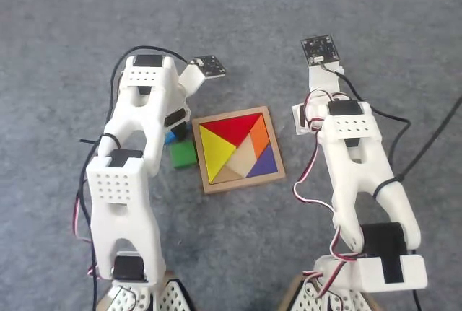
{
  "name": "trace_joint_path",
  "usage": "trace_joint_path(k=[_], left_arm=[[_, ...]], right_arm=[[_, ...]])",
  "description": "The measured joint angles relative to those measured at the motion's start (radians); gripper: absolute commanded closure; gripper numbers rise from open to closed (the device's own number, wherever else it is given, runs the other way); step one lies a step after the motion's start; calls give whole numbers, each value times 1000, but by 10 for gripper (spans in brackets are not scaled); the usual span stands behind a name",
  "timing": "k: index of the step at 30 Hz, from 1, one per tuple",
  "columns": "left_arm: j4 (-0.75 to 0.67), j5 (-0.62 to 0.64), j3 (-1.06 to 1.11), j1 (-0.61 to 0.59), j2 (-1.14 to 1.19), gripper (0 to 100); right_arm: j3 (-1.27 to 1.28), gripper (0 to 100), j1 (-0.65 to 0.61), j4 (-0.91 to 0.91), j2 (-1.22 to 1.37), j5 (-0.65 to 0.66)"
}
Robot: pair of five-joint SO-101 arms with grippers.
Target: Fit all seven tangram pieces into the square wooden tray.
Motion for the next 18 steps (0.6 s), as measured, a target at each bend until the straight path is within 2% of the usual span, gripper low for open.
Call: trace_joint_path(k=[9,14,18], left_arm=[[28,0,-9,0,0,915],[35,0,-9,-15,0,830],[38,0,-9,-55,0,828]], right_arm=[[0,989,2,0,0,0],[0,989,2,0,0,0],[0,989,2,0,0,0]])
